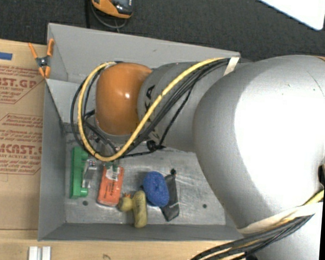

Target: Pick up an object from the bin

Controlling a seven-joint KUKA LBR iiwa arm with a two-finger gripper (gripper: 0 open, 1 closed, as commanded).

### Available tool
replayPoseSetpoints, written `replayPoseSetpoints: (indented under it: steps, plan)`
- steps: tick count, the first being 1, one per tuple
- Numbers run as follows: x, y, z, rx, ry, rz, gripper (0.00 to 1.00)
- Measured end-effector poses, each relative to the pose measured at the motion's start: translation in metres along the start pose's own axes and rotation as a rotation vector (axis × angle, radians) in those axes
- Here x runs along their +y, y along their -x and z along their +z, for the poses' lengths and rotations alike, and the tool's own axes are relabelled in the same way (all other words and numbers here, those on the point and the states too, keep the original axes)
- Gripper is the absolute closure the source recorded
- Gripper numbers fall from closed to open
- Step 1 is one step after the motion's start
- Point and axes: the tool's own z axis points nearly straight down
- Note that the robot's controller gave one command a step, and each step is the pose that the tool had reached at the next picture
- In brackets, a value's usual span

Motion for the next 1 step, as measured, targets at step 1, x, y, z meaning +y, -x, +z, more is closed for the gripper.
replayPoseSetpoints:
  steps: [1]
  plan:
    - [-0.0033,0.0187,-0.0093,-0.004,0.002,0.076,1.0]
